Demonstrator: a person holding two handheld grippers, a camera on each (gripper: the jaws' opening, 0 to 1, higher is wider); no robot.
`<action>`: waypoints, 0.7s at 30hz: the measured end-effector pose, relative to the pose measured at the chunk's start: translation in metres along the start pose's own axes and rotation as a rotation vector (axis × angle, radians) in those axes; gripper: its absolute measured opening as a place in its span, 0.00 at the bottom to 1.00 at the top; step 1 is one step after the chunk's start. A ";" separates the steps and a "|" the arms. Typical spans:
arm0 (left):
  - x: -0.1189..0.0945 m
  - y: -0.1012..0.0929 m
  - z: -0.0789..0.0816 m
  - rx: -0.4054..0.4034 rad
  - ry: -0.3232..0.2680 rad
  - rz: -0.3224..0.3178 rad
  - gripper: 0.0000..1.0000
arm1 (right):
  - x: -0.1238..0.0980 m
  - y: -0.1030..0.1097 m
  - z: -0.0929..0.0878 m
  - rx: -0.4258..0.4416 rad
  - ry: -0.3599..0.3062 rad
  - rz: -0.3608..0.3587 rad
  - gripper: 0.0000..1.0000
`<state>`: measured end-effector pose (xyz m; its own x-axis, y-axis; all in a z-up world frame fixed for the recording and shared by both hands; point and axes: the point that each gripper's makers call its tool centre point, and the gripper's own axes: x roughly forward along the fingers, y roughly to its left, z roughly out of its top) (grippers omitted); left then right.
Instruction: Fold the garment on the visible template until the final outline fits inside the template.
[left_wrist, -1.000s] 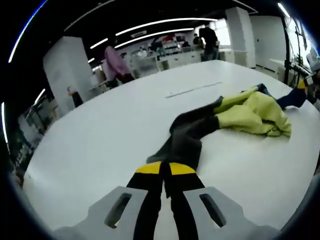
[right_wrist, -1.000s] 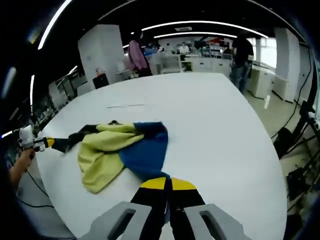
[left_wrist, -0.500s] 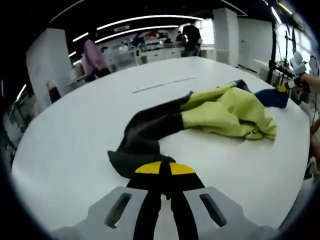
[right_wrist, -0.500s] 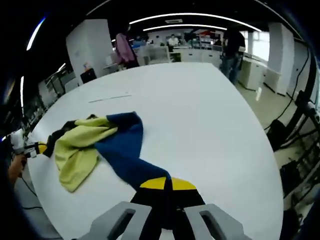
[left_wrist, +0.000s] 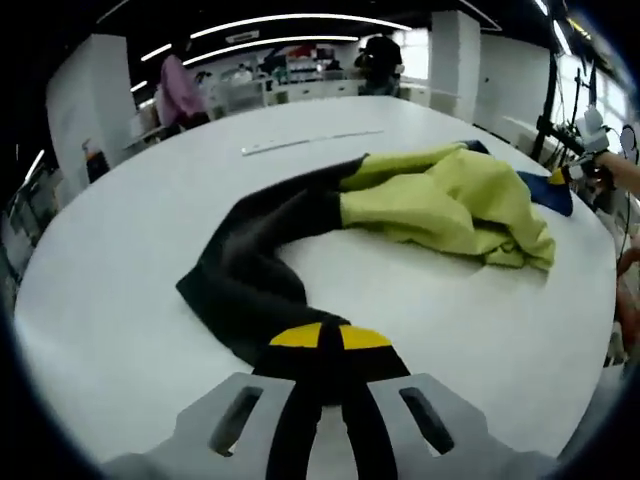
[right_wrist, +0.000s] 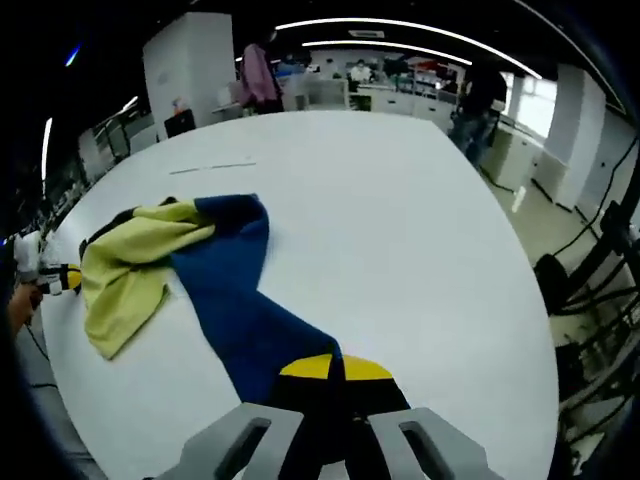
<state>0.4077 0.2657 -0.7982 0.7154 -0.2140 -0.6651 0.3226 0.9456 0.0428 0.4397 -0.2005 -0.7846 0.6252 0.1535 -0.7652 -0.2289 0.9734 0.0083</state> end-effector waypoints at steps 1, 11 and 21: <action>0.000 0.000 0.000 0.002 0.000 0.000 0.01 | 0.001 -0.001 -0.001 0.000 0.001 -0.001 0.00; -0.013 -0.005 0.001 0.021 -0.029 -0.060 0.17 | -0.006 -0.006 -0.004 0.053 -0.002 -0.039 0.09; -0.040 0.012 0.010 0.009 -0.084 -0.059 0.25 | -0.016 0.000 -0.017 0.118 0.013 -0.066 0.43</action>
<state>0.3890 0.2831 -0.7634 0.7444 -0.2892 -0.6018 0.3707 0.9287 0.0123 0.4173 -0.2058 -0.7831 0.6264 0.0867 -0.7747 -0.0972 0.9947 0.0328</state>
